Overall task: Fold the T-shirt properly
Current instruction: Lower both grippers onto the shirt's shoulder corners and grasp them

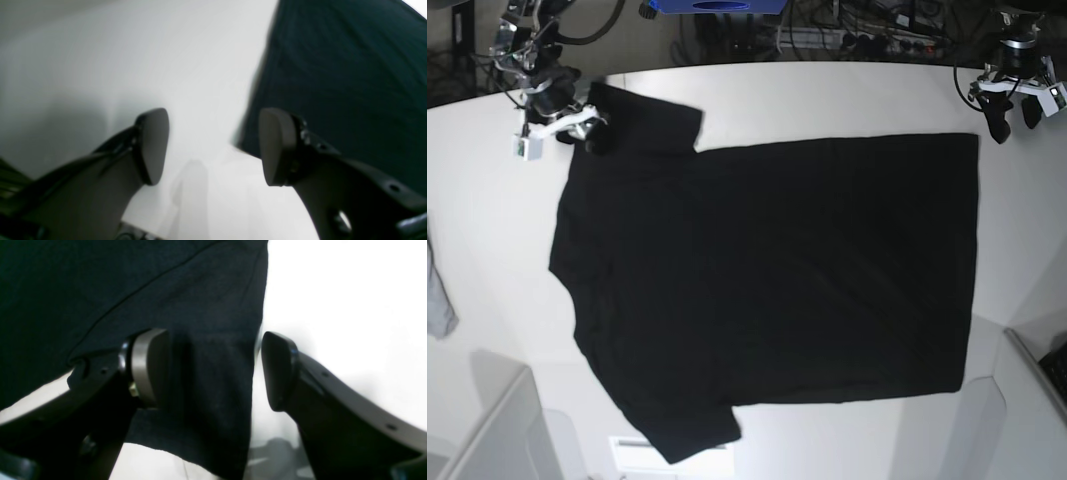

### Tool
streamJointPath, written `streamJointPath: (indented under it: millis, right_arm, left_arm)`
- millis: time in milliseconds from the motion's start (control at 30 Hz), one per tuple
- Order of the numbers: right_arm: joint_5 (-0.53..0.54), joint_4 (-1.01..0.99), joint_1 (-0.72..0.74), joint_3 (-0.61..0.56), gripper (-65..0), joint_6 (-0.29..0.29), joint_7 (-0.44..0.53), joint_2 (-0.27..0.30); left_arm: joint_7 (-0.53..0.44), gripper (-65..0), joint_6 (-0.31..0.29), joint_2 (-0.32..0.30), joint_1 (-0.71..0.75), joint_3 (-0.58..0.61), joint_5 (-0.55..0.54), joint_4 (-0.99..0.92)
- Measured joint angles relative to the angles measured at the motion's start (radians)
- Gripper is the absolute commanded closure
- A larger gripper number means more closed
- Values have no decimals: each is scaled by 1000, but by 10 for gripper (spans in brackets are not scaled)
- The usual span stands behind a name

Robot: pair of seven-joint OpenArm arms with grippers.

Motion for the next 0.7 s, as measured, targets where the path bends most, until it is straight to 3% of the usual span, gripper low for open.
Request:
streamJointPath:
  millis: [267,333,367,700]
  right_arm:
    - [10,-25,-6,-2,-117,5,-2,5]
    - [14,-36,-2,-2,-18,5,-2,14]
    - [16,-40,-2,-2,0,5,-4,14]
    - [26,-46,-2,-2,0,6,-3,14]
  left_arm:
    - [156,-410,0,29,-88,-1,0,-3]
    - [185,-410,1,33,-108,-3,1,-4]
    - [200,-410,1,41,-120,-8,0,-3]
    - [239,-410,1,82,-192,-8,4,-116]
